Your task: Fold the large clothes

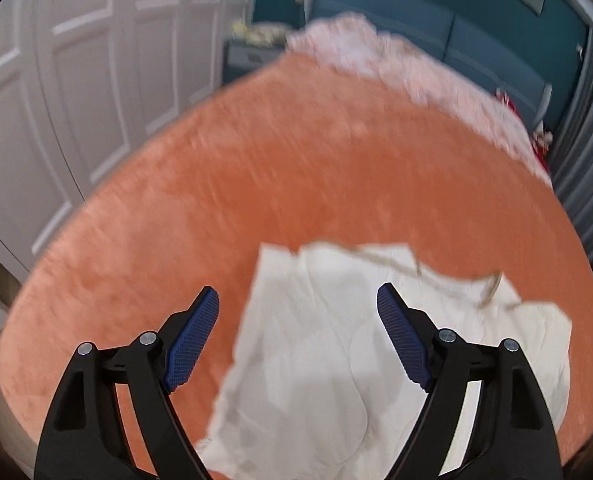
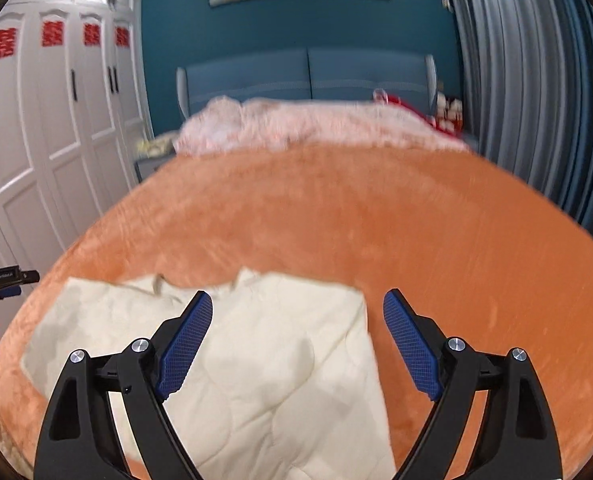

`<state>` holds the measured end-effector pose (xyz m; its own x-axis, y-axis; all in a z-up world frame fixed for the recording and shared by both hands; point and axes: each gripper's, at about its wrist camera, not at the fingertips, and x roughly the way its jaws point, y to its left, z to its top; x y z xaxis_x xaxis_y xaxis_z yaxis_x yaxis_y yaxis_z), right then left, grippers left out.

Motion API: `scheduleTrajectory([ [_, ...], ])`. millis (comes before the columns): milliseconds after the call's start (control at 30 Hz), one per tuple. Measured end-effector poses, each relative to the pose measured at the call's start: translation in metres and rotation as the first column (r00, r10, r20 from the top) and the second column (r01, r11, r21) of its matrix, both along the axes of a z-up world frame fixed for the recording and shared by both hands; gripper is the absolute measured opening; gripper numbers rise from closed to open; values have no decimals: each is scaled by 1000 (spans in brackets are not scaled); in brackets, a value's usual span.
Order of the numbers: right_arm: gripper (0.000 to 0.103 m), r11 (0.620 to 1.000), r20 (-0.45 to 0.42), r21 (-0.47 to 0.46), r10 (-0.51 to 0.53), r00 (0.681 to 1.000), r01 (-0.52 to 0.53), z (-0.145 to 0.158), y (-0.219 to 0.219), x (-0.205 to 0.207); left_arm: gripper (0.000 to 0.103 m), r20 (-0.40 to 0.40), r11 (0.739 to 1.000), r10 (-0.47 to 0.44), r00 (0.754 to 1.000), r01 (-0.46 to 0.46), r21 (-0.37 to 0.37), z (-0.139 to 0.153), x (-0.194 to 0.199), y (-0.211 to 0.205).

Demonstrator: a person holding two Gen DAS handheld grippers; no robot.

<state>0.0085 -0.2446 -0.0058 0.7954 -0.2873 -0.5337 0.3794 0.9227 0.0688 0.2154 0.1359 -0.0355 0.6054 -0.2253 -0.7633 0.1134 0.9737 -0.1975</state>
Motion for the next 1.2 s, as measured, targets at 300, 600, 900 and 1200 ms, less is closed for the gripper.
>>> scheduleTrajectory([
  [300,86,962,-146,251,-71,987,106,-71,-62,47,91,-173,997,5,985,-18,-71,-63,40,-11],
  [600,10,942,-152,323,-39,988,87,-77,-66,77,15,-142,995,-2,990,-13,-103,-52,52,-21],
  [900,9,985,-129,141,-85,988,103,-60,-61,107,14,-19,1000,18,1000,-18,5,-33,73,-45],
  [1200,16,987,-255,100,-96,962,124,-124,-57,119,21,-33,989,0,999,5,147,-97,74,-58],
])
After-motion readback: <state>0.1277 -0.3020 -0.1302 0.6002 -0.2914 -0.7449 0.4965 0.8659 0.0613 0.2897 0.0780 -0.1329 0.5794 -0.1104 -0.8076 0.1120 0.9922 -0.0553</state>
